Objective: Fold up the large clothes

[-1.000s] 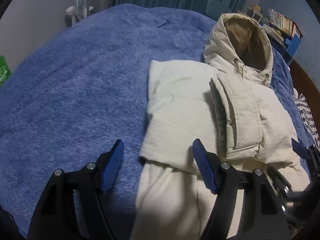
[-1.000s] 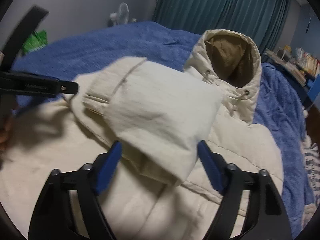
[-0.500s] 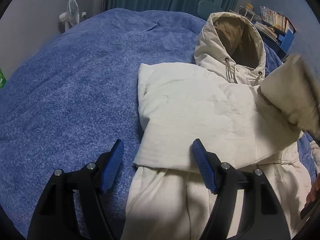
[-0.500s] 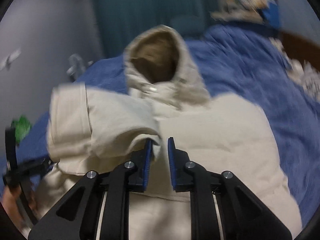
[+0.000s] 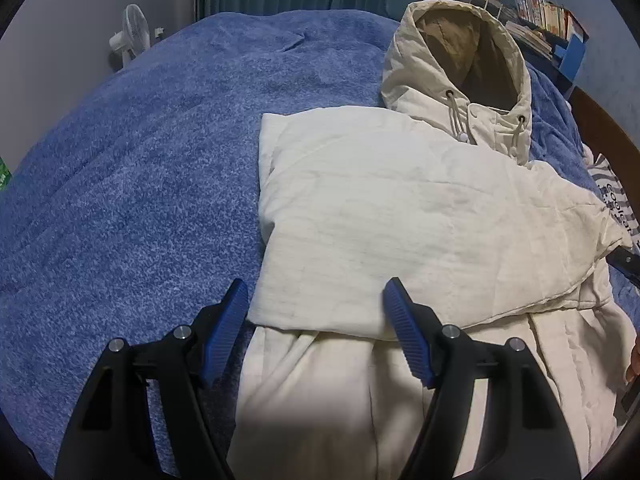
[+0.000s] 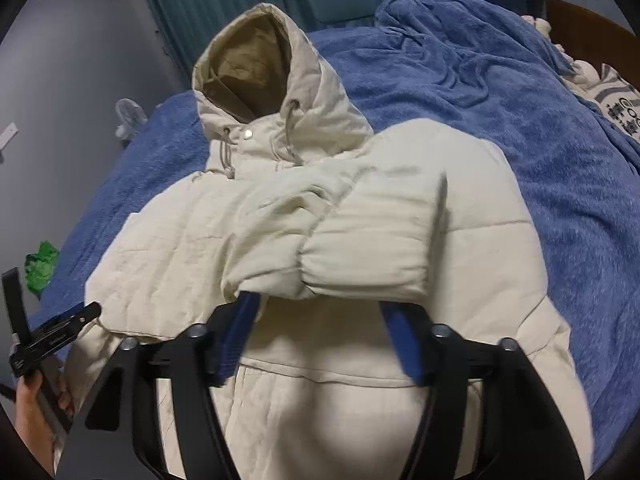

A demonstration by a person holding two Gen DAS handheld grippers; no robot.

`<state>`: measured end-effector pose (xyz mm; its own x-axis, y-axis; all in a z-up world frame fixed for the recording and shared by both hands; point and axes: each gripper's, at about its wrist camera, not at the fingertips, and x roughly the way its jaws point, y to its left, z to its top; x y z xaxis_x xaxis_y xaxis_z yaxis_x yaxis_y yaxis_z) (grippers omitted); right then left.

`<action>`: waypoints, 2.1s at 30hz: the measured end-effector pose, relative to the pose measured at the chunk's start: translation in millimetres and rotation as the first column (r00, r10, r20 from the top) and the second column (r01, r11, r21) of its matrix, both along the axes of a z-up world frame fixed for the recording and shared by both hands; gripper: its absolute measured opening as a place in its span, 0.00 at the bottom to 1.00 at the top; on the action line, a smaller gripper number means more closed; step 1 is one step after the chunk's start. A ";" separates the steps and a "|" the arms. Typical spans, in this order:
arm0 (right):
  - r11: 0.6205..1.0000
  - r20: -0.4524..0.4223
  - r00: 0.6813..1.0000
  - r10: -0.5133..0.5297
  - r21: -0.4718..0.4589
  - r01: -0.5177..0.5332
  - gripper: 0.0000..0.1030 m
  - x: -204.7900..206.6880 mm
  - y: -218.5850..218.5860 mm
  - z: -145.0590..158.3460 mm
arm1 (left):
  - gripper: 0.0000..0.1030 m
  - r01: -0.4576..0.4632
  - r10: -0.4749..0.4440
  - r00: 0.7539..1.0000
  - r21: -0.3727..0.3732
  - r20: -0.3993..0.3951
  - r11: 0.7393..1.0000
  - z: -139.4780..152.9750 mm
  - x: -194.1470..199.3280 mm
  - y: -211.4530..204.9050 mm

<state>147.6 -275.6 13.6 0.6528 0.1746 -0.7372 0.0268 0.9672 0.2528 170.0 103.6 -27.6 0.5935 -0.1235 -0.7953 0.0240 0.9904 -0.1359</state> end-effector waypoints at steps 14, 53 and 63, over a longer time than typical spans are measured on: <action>0.966 0.069 0.997 0.027 0.255 -0.044 0.26 -1.7 -45.2 12.1 | 0.65 -0.019 0.019 1.000 -0.029 -0.001 0.999 0.7 -0.4 5.9; 0.987 0.010 1.000 -0.013 -0.163 0.014 0.48 14.3 -14.9 -11.4 | 0.67 0.160 -0.176 0.982 0.186 0.074 0.970 3.6 -1.1 -54.1; 0.980 -0.041 0.999 -0.027 -0.198 0.018 0.49 19.5 -6.1 -49.7 | 0.71 0.168 -0.179 0.983 0.210 0.034 0.963 -12.7 2.1 -57.7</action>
<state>167.1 -281.7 -36.1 0.6218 0.0087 -0.7831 0.0558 0.9969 0.0553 172.1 45.8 -40.3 0.6189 -0.0660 -0.7827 0.2001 0.9768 0.0758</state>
